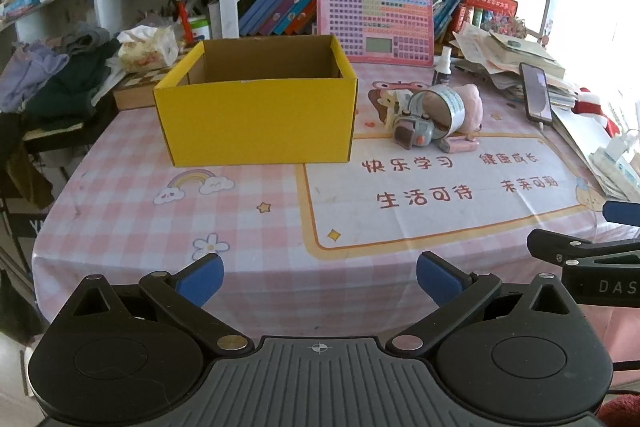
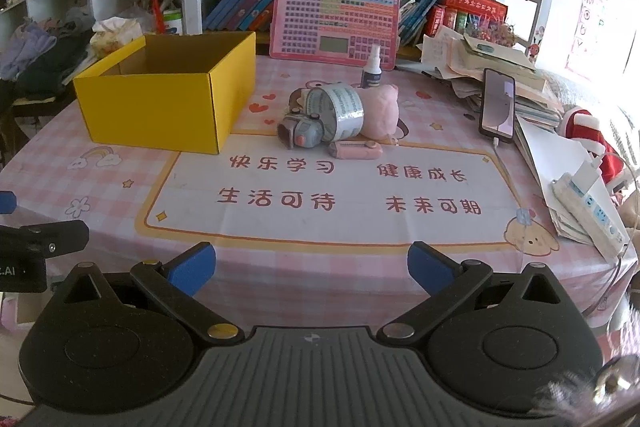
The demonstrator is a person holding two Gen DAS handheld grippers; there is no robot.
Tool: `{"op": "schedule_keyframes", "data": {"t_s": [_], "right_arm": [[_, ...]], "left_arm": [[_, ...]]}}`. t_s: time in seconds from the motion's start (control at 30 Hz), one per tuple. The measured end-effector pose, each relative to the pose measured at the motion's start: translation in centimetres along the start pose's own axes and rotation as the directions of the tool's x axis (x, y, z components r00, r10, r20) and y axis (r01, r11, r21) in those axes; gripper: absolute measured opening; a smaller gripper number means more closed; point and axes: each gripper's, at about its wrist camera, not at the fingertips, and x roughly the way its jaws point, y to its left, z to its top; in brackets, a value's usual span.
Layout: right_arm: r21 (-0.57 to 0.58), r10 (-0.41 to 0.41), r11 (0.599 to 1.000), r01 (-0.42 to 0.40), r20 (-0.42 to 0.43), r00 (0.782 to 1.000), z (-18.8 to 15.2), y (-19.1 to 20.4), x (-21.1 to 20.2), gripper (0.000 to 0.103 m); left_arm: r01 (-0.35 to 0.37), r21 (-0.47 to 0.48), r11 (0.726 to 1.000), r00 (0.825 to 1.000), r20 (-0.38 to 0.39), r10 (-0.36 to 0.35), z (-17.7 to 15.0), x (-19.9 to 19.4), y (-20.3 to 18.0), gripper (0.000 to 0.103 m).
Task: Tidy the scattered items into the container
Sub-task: 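Move both tools toward the tape roll and plush pig beside the box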
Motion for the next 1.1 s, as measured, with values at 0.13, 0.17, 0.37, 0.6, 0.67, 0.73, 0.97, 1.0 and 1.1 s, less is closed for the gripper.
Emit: {"op": "schedule_keyframes", "data": {"t_s": [0.13,0.17,0.37,0.6,0.67,0.73,0.97,1.0,1.1], "right_arm": [[-0.007,0.007,1.000,-0.007,-0.001,1.000,0.0,0.2,0.0,0.103],[-0.007,0.008,1.000,-0.008,-0.001,1.000,0.0,0.2,0.0,0.103],[-0.016,0.017,1.000,-0.017,-0.003,1.000,-0.1,0.4,0.0,0.103],[-0.011,0.014,1.000,-0.014,-0.002,1.000,-0.2,0.3,-0.1,0.103],[-0.004,0.012,1.000,-0.012,-0.001,1.000,-0.4,0.1,-0.2,0.103],[0.001,0.012,1.000,-0.012,0.000,1.000,-0.5,-0.1,-0.2,0.103],[0.012,0.004,1.000,-0.004,0.013,1.000,-0.5,-0.3,-0.4,0.103],[0.016,0.004,1.000,-0.004,0.013,1.000,-0.5,-0.5,-0.4,0.103],[0.024,0.001,1.000,-0.001,0.011,1.000,-0.6,-0.7,-0.5,0.103]], "left_arm": [[0.001,0.004,1.000,1.000,-0.004,-0.001,-0.1,0.0,-0.1,0.103],[0.000,0.004,1.000,1.000,-0.004,0.000,-0.1,0.0,-0.1,0.103],[-0.009,-0.004,1.000,1.000,0.001,0.009,-0.3,-0.3,-0.1,0.103],[-0.004,-0.001,1.000,1.000,0.005,0.004,-0.3,-0.3,-0.3,0.103],[-0.003,0.006,1.000,1.000,0.003,0.003,-0.4,-0.3,-0.5,0.103],[-0.003,0.016,1.000,1.000,0.004,0.003,-0.3,-0.4,-0.7,0.103],[0.008,0.044,0.999,1.000,0.014,-0.009,-0.3,-0.6,-1.3,0.103],[0.009,0.046,0.999,1.000,0.014,-0.009,-0.3,-0.6,-1.3,0.103],[0.012,0.044,0.999,1.000,0.016,-0.013,-0.3,-0.6,-1.4,0.103]]}}
